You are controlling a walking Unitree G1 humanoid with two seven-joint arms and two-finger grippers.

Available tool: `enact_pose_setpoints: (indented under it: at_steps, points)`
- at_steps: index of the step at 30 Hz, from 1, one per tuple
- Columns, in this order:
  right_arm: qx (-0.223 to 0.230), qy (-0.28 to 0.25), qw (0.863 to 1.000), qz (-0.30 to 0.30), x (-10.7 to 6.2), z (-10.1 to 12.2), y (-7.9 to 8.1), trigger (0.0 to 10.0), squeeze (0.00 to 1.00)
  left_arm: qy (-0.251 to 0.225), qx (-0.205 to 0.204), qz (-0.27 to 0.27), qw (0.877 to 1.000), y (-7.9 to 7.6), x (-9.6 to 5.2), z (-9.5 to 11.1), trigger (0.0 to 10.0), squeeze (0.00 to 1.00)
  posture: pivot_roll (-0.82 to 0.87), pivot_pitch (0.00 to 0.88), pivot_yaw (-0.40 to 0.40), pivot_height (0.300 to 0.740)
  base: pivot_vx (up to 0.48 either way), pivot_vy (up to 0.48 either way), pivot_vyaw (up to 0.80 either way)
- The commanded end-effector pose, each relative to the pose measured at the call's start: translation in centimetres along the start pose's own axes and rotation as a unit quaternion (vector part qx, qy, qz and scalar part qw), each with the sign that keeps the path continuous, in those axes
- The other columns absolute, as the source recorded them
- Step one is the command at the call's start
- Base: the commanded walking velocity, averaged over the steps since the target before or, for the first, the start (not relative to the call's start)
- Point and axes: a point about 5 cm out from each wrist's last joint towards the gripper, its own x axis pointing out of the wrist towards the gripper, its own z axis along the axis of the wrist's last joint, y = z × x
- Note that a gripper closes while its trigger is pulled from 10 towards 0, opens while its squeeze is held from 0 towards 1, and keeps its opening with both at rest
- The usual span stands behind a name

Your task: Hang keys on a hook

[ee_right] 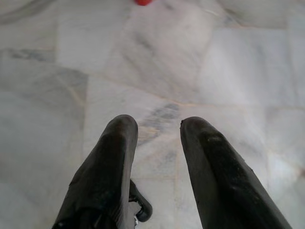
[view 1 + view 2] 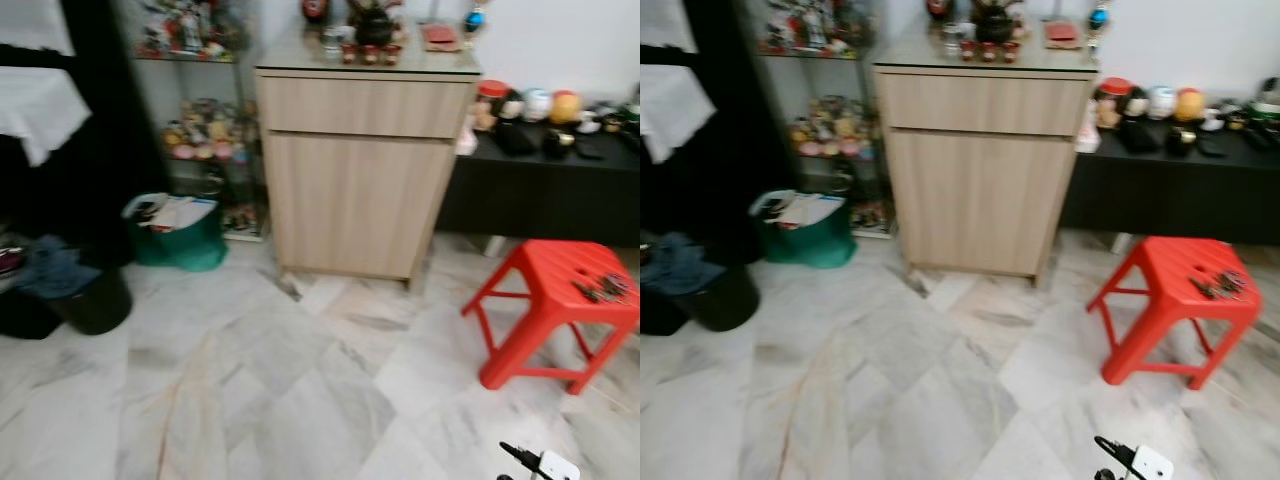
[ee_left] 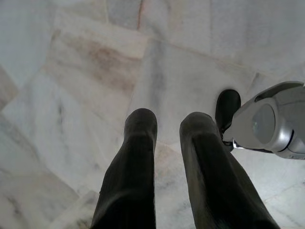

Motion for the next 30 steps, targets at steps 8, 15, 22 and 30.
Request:
enact_pose_setpoints:
  at_steps: [8, 15, 22, 30]
  points:
    - [-0.010, -0.003, 1.000, -0.011, 0.1, 0.6, -0.2, 10.0, 0.00, 0.008, -0.013, 0.010, 1.000, 0.2, -0.2, -0.7, 10.0, 0.00, 0.07, 0.000, -0.032, 0.740, 0.000, -0.244, -0.19]
    - [-0.009, 0.001, 1.000, -0.018, 0.2, 0.9, -0.4, 10.0, 0.00, 0.010, -0.021, 0.011, 1.000, 0.1, -0.2, -0.9, 10.0, 0.00, 0.07, 0.000, -0.047, 0.740, 0.000, -0.330, -0.57]
    - [-0.022, -0.006, 1.000, -0.020, 0.2, 1.2, -0.4, 10.0, 0.00, 0.010, -0.025, 0.012, 1.000, 0.0, -0.2, -0.9, 10.0, 0.00, 0.08, 0.000, -0.056, 0.740, 0.000, -0.332, -0.31]
    - [-0.068, -0.014, 0.998, 0.007, 0.3, 1.7, 0.6, 10.0, 0.00, 0.008, -0.026, 0.010, 1.000, 0.0, -0.1, -0.7, 10.0, 0.00, 0.06, 0.000, -0.048, 0.740, 0.000, -0.330, 0.00]
